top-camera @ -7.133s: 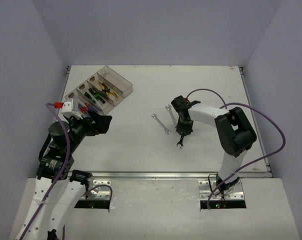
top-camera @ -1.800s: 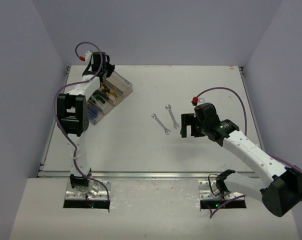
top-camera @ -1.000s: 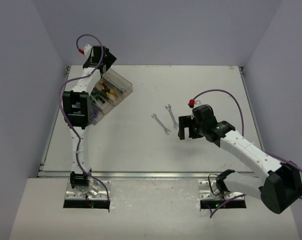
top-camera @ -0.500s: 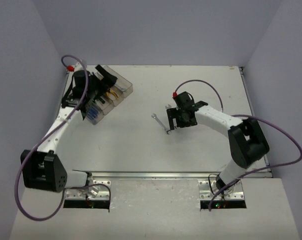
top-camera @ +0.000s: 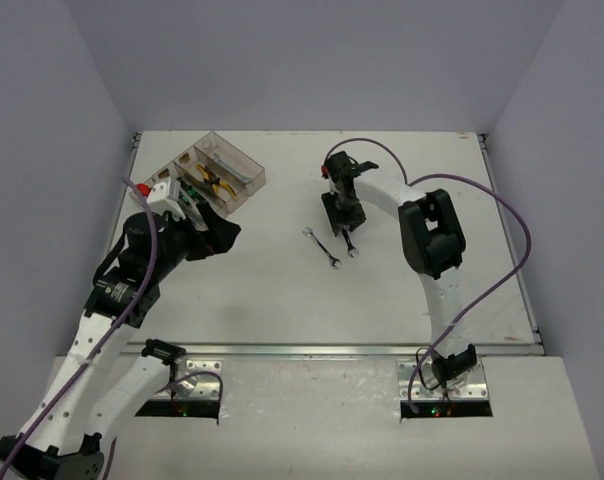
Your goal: Sort the tools into containers
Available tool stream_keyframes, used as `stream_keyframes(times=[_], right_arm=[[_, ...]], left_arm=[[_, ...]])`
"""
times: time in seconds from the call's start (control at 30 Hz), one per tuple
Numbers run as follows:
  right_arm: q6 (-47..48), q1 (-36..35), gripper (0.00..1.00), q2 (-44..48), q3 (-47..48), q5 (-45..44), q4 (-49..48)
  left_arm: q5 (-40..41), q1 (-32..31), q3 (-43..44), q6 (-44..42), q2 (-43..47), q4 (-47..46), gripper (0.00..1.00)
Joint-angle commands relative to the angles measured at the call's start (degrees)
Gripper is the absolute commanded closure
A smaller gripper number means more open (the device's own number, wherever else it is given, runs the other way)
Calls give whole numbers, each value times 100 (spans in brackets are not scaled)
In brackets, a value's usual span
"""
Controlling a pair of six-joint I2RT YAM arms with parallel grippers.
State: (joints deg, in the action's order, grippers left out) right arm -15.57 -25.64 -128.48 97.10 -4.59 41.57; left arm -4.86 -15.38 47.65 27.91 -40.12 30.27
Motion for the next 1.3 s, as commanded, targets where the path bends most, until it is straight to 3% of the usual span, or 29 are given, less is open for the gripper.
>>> stream_keyframes(times=[0.0, 0.3, 0.4, 0.6, 0.7, 0.9, 1.0, 1.13, 1.27], right_arm=[[217, -2, 59, -281, 369, 20, 564], [221, 103, 80, -668, 337, 221, 769], [184, 104, 99, -635, 264, 327, 703], [-72, 102, 100, 148, -308, 460, 198], [-202, 88, 100, 917, -851, 661, -188], [-221, 86, 100, 1888, -1532, 793, -392], [-220, 84, 100, 2359, -1864, 815, -440], [-308, -113, 100, 2928, -2413, 1090, -645], [-379, -434, 100, 3554, -2816, 1366, -943]], left_arm=[[71, 26, 225, -760, 389, 671, 0], [-255, 26, -68, -785, 447, 422, 0], [-259, 26, -100, -770, 525, 400, 0], [-95, 26, -117, -574, 594, 352, 0], [-471, 26, -332, -145, 621, -21, 0], [-1614, 20, -1609, 1338, 626, -2021, 0], [-1869, 6, -2317, 2024, 304, -3639, 0], [-1875, -233, -3046, 2738, -404, -6105, 0], [-1295, -828, -2826, 2808, -1424, -6872, 0]])
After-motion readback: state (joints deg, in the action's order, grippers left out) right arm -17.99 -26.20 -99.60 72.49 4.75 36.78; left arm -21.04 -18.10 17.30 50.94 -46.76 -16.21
